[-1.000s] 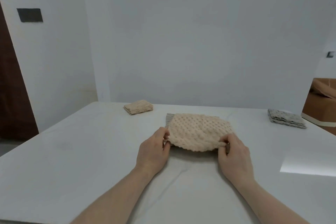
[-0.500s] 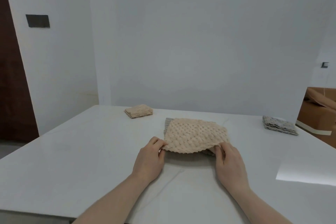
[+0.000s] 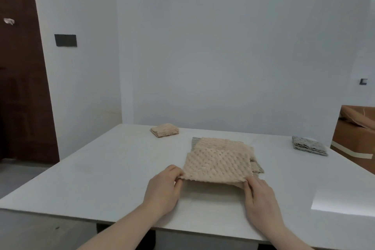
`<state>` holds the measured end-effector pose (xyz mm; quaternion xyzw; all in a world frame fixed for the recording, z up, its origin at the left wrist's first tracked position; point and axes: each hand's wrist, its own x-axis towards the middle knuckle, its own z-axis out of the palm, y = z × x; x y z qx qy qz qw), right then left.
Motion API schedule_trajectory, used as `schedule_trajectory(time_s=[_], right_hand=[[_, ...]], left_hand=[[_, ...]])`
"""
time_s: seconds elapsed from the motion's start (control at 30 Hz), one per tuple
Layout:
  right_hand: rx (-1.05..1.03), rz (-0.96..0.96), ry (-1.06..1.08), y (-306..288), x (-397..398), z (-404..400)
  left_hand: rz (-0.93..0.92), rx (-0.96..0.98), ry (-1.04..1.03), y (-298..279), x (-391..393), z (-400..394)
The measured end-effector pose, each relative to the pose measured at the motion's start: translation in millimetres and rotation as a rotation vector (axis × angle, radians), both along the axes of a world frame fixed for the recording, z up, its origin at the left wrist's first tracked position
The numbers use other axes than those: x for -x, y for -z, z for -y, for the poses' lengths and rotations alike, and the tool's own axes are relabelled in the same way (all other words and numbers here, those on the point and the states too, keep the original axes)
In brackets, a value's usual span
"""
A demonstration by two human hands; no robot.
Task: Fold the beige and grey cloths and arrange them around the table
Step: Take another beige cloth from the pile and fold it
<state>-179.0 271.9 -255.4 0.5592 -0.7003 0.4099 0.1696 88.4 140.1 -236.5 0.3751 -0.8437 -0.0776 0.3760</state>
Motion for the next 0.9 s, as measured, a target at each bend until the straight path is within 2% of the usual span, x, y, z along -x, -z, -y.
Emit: schedule_trajectory(time_s=[0.1,0.23,0.53,0.7,0.9], right_hand=[[-0.028,-0.037,-0.006,-12.5,-9.4,-24.8],[-0.027,-0.111,-0.070,-62.5,-19.7,-52.2],[0.082,-0.004,-0.132,-175.8,-40.0,-83.5],[0.125,0.051,-0.146,-192.5,-40.9,-80.0],[0.052,0.081,-0.065,-174.8,-25.1,-56.6]], left_hand=[[0.091,0.073,-0.024,-34.2,-22.2,-7.9],[0.186,0.119,-0.036,-92.2,-47.5,-36.8],[0.136,0.181,-0.078,-191.9,-82.8,-86.0],[0.158,0.139,-0.087,-208.3,-82.3,-84.6],[0.184,0.093,-0.134,-187.1,-64.4,-51.7]])
